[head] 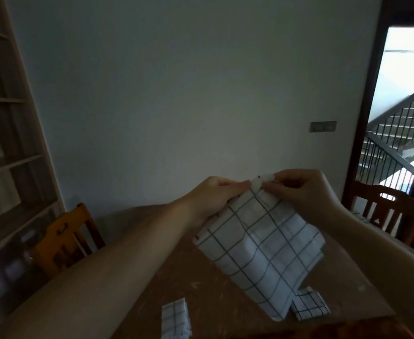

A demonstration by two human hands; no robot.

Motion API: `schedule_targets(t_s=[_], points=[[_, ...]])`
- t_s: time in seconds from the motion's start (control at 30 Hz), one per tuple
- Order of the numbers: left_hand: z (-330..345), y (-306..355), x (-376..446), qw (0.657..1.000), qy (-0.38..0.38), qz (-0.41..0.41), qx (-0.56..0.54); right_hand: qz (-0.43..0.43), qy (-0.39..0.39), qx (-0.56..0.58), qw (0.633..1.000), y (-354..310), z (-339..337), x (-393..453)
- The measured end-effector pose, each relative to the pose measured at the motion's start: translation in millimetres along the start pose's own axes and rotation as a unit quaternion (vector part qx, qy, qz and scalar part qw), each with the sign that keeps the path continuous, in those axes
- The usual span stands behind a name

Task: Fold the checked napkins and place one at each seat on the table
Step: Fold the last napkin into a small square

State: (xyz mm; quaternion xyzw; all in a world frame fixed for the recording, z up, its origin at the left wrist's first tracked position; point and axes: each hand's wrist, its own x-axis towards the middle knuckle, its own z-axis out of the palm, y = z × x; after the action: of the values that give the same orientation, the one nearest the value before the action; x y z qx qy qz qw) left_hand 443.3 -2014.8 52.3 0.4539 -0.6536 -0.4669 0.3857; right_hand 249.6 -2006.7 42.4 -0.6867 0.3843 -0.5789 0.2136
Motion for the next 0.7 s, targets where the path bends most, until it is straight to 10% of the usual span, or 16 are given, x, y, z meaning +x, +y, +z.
schedule_targets(t_s=[0.3, 0.7], points=[[12, 2, 10, 0.986, 0.044, -0.059, -0.152, -0.043, -0.027, 0.009, 0.999, 5, 0, -1], [25, -2, 12, 0.996, 0.032, 0.070, -0.054, -0.031, 0.076, -0.071, 0.994, 15, 9, 5]])
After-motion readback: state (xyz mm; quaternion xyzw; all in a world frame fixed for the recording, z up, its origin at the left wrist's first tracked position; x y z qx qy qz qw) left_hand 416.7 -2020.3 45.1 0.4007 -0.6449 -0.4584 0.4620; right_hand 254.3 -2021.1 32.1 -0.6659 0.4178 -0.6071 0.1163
